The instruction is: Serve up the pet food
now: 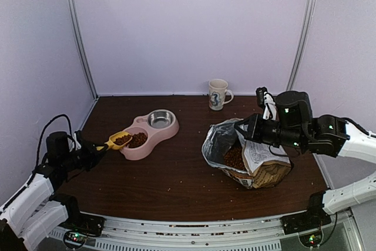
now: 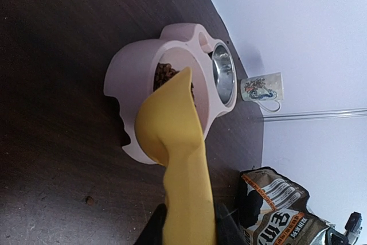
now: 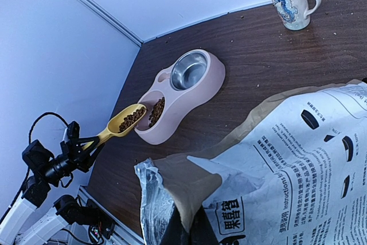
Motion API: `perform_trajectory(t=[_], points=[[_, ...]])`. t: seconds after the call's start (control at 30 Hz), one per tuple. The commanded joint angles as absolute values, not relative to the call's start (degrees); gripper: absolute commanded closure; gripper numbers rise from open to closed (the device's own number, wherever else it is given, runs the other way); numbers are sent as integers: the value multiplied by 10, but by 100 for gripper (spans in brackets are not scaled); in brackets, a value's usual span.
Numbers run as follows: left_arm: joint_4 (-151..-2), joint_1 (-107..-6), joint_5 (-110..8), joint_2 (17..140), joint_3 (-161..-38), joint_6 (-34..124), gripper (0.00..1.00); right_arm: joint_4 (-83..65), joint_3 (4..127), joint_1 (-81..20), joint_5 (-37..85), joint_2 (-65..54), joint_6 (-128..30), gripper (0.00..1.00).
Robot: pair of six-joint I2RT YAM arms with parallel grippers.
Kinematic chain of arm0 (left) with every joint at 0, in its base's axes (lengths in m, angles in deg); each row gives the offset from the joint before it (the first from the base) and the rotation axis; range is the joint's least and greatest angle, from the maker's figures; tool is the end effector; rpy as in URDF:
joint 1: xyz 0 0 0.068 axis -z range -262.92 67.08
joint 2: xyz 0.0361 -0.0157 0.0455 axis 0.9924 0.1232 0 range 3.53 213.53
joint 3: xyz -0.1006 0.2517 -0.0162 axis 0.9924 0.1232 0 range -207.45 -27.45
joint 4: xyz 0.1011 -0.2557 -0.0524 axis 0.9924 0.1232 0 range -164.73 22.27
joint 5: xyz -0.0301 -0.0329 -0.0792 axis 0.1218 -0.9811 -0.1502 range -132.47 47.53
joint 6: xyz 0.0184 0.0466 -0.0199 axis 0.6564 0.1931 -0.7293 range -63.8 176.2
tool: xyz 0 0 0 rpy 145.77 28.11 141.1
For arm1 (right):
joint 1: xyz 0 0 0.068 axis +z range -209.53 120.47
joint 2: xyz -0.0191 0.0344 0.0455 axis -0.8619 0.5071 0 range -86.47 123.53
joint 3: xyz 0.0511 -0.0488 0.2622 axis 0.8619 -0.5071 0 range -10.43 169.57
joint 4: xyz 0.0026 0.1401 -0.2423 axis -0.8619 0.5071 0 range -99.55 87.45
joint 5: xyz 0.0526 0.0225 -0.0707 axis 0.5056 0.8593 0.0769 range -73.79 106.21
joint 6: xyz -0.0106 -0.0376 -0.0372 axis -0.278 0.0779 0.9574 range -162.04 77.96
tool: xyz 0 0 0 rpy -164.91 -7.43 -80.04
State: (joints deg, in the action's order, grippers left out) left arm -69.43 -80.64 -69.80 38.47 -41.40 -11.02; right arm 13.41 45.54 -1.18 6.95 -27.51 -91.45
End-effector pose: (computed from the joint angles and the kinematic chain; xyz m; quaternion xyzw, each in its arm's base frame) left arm 0.1671 -0.0231 0.1785 -0.3378 0.7632 -0.4572 0.3070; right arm 0.1361 0.2098 0.3369 -0.0232 0.8458 0.3866 0.3668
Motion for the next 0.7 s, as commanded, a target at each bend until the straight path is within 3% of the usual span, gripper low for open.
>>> perform_trajectory(t=[0.0,0.67], points=[[-678,-812,-691,387,-465,-64,100,130,468,-19,40,-277,-907,100],[-554,-812,-676,455,-582,65,100,141,471,-19,33,-277,-904,100]])
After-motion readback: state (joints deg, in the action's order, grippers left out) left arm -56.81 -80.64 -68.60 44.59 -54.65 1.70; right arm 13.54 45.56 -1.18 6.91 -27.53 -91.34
